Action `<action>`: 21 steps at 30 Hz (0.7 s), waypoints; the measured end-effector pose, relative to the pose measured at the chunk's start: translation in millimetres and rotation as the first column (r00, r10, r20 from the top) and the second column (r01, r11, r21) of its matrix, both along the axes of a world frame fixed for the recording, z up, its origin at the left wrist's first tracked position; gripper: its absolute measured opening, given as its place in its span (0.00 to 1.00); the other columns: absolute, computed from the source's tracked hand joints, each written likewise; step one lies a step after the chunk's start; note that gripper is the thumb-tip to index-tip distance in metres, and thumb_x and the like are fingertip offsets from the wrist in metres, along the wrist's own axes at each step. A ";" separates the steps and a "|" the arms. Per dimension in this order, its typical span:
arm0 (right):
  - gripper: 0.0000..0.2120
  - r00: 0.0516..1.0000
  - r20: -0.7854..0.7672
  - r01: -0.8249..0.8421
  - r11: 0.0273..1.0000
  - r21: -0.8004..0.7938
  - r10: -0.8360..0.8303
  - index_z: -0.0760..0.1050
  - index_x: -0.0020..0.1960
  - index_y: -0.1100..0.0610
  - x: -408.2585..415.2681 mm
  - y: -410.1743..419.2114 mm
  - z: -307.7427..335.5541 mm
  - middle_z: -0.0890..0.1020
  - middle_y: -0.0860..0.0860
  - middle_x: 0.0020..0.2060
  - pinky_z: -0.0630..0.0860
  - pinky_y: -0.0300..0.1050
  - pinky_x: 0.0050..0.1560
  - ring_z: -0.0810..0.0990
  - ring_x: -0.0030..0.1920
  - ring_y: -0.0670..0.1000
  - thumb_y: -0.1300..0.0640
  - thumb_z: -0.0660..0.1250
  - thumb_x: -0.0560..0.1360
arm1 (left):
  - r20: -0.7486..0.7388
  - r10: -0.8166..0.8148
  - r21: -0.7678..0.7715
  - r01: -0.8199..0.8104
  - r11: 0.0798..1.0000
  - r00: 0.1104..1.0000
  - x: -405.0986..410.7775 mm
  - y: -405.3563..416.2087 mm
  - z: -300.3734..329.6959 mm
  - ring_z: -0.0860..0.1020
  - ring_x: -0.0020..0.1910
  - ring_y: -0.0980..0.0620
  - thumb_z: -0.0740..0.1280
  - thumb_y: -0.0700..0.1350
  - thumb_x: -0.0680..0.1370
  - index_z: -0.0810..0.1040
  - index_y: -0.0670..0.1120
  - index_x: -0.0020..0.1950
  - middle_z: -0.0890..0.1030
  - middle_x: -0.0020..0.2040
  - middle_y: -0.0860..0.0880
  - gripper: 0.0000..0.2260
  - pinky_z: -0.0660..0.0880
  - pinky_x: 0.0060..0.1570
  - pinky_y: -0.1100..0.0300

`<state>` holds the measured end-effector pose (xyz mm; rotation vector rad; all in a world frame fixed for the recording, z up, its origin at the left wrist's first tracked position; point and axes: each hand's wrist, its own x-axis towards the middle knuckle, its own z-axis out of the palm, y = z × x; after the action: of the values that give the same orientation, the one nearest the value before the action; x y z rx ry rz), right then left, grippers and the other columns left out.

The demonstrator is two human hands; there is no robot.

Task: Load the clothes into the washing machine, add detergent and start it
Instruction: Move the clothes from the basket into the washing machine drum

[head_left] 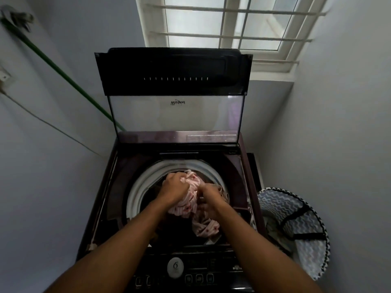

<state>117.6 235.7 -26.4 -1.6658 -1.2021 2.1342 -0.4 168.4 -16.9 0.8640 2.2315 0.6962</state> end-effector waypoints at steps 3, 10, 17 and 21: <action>0.16 0.992 0.044 -0.126 0.987 0.101 0.122 0.77 0.57 0.66 1.1 3.3 -5.7 0.79 0.60 0.40 0.76 0.44 0.30 0.77 0.35 0.53 0.71 0.60 0.71 | -0.029 -0.097 0.011 0.097 0.995 0.995 -1.3 -10.3 -13.3 0.71 0.67 0.45 0.69 0.43 0.75 0.73 0.48 0.69 0.71 0.67 0.44 0.22 0.66 0.67 0.58; 0.33 0.790 0.439 -0.614 0.546 0.570 0.429 0.66 0.74 0.45 -16.6 -7.0 -40.0 0.69 0.57 0.67 0.71 0.51 0.68 0.69 0.68 0.56 0.45 0.73 0.71 | -0.509 -0.199 -0.194 0.113 0.974 0.837 -12.9 -33.3 -52.4 0.62 0.71 0.41 0.71 0.54 0.73 0.66 0.54 0.73 0.63 0.73 0.42 0.30 0.61 0.67 0.41; 0.41 0.490 0.674 -0.872 0.295 0.391 0.554 0.52 0.79 0.40 -43.6 -13.4 -76.0 0.47 0.61 0.79 0.60 0.63 0.73 0.47 0.78 0.66 0.40 0.69 0.72 | -0.415 -0.103 0.012 0.119 0.993 0.904 -39.7 -45.5 -81.0 0.77 0.50 0.44 0.73 0.47 0.68 0.81 0.52 0.53 0.78 0.50 0.45 0.14 0.76 0.50 0.52; 0.46 0.324 0.744 -0.946 0.201 0.254 0.585 0.42 0.80 0.42 -56.7 -20.9 -108.8 0.39 0.61 0.79 0.53 0.71 0.72 0.39 0.78 0.68 0.33 0.65 0.73 | -0.056 -0.219 -0.148 0.209 0.967 0.974 -49.5 -57.4 -112.9 0.74 0.67 0.44 0.69 0.47 0.73 0.72 0.52 0.71 0.74 0.69 0.44 0.26 0.71 0.67 0.51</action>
<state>60.9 214.7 -135.2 -1.2765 -3.1675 1.0453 -49.9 111.0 -129.7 1.0532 2.1779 0.4072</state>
